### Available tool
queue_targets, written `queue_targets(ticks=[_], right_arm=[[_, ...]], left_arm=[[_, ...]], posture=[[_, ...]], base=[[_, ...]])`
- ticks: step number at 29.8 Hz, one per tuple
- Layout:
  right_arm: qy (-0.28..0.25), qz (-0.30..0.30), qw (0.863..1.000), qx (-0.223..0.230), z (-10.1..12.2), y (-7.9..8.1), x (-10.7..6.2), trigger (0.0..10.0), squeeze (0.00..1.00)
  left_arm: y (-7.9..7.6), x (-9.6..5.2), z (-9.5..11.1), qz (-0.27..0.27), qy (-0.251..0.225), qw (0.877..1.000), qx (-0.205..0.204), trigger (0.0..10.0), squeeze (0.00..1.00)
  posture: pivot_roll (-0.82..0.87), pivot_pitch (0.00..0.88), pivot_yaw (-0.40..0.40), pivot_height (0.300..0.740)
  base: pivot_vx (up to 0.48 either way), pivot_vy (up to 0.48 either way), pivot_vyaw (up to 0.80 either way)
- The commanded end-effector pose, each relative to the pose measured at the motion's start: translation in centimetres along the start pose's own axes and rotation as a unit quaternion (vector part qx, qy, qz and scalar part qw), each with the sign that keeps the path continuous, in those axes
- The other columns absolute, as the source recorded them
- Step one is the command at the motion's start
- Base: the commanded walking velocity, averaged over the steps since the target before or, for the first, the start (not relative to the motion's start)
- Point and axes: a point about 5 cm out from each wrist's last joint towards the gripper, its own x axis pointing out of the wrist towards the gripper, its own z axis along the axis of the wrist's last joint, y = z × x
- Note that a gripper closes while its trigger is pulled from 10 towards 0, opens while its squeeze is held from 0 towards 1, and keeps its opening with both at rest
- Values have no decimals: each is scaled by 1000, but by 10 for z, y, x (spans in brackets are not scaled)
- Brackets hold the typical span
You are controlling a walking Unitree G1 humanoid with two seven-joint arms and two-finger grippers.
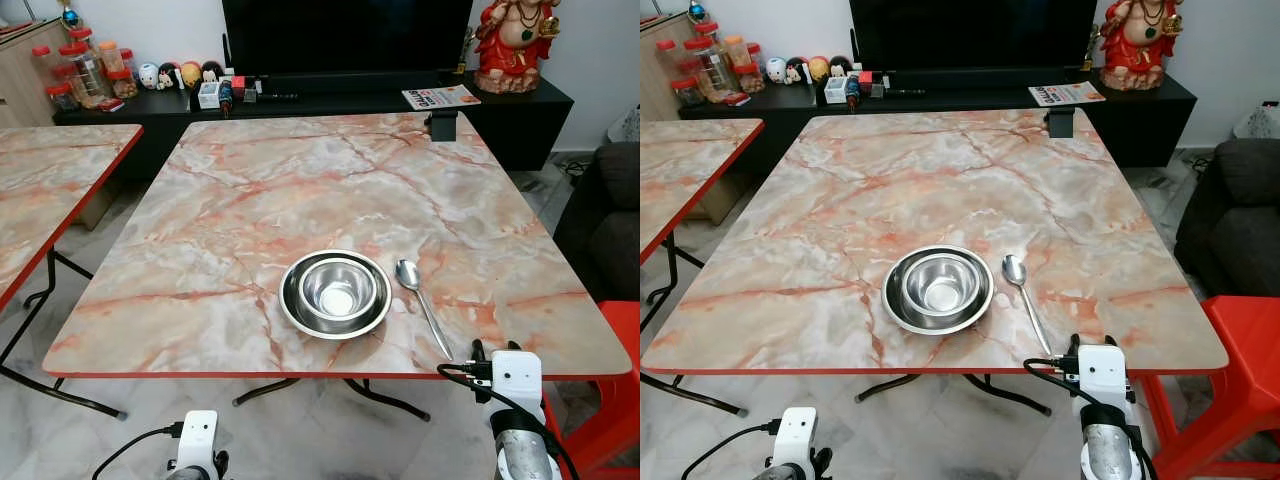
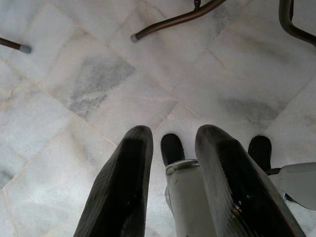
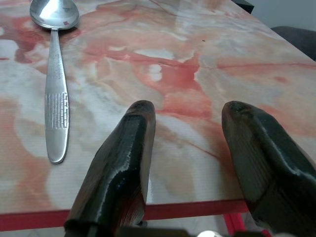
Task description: Setting the table
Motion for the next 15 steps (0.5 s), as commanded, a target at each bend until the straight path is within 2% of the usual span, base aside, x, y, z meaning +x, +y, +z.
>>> queue_targets(ticks=[1,15], right_arm=[[0,16,1000,7,1,7,2,10000,0],[-20,55,998,20,15,20,8,10000,0]], left_arm=[[2,0,-1,-1,4,1000,3,10000,0],[1,0,0,-2,4,1000,2,10000,0]], posture=[[-127,0,48,740],[-128,0,42,740]], base=[[0,0,0],[0,0,0]])
